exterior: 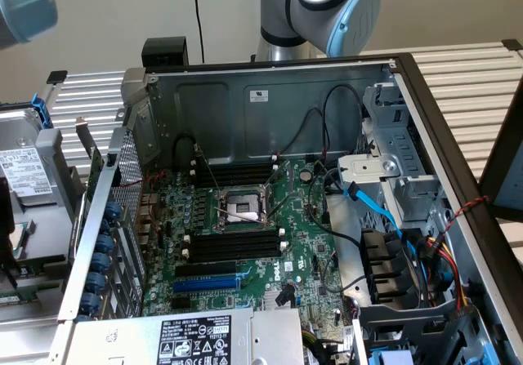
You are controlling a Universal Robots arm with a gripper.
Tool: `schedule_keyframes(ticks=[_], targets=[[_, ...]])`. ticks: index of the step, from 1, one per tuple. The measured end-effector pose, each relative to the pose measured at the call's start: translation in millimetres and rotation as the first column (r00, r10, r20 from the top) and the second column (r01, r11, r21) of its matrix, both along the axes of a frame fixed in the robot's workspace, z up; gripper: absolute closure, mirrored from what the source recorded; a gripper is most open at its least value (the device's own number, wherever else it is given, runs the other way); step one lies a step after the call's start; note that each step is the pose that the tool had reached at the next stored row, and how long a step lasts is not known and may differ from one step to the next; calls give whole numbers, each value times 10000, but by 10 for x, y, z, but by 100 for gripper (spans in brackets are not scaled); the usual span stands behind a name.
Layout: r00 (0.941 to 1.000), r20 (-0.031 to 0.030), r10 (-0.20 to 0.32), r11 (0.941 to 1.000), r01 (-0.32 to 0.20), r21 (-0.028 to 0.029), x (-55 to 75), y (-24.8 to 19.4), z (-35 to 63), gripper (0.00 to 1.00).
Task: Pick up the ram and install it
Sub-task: 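Reach for the ram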
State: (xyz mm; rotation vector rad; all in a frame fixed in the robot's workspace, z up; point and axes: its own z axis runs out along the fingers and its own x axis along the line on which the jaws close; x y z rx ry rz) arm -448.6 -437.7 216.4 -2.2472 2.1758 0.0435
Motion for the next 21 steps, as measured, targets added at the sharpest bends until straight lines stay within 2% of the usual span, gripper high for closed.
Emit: schedule_keyframes(ticks=[2, 6, 7, 12, 21], targets=[[10000, 1, 0, 10000, 0, 1, -3, 0, -35, 75], [10000, -4, 0, 10000, 0, 1, -3, 0, -38, 75], [10000, -32, 0, 10000, 0, 0, -3, 0, -38, 75], [10000, -54, 0, 10000, 0, 1, -3, 0, -39, 75], [10000, -55, -1, 10000, 1, 0, -4, -1, -38, 75]])
